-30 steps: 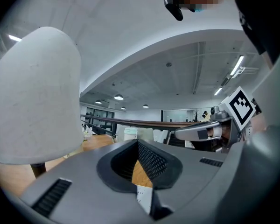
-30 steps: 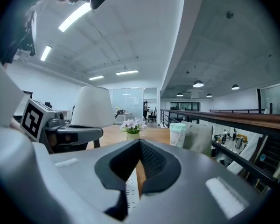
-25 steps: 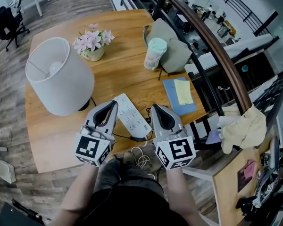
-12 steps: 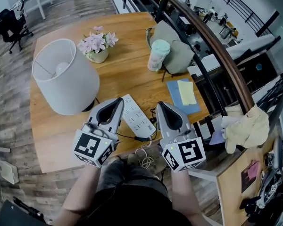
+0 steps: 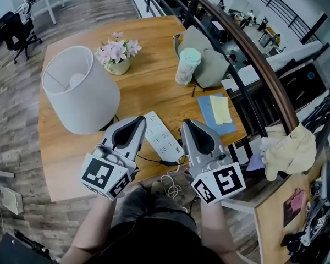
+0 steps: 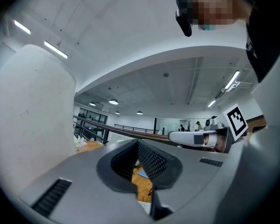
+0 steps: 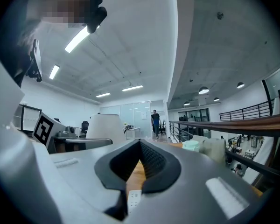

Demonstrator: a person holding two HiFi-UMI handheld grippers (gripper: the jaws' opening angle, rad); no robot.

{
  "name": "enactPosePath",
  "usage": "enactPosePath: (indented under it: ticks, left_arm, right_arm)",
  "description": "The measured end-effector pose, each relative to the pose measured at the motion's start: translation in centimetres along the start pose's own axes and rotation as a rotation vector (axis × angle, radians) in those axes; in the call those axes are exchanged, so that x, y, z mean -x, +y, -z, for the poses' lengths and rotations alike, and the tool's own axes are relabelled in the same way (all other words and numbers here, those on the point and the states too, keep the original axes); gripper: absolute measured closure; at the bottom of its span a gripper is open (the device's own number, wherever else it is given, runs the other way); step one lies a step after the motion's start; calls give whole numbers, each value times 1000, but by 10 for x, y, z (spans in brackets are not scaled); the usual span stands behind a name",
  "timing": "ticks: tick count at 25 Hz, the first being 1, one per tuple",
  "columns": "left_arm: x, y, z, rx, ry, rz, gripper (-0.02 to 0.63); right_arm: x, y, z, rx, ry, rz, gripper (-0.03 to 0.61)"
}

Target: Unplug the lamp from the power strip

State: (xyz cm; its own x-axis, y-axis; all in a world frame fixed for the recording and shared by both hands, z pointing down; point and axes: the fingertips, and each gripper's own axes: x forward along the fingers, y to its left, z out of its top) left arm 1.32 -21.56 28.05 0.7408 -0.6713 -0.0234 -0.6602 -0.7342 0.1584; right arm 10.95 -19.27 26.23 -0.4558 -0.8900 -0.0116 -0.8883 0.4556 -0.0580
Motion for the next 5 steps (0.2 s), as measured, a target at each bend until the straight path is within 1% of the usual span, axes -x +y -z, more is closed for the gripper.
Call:
enactPosePath:
  ticks: [5]
  left_arm:
    - [2,-3,-19,-7,-37,13,618]
  right_arm:
    - [2,6,-11,2,-29,-16,571]
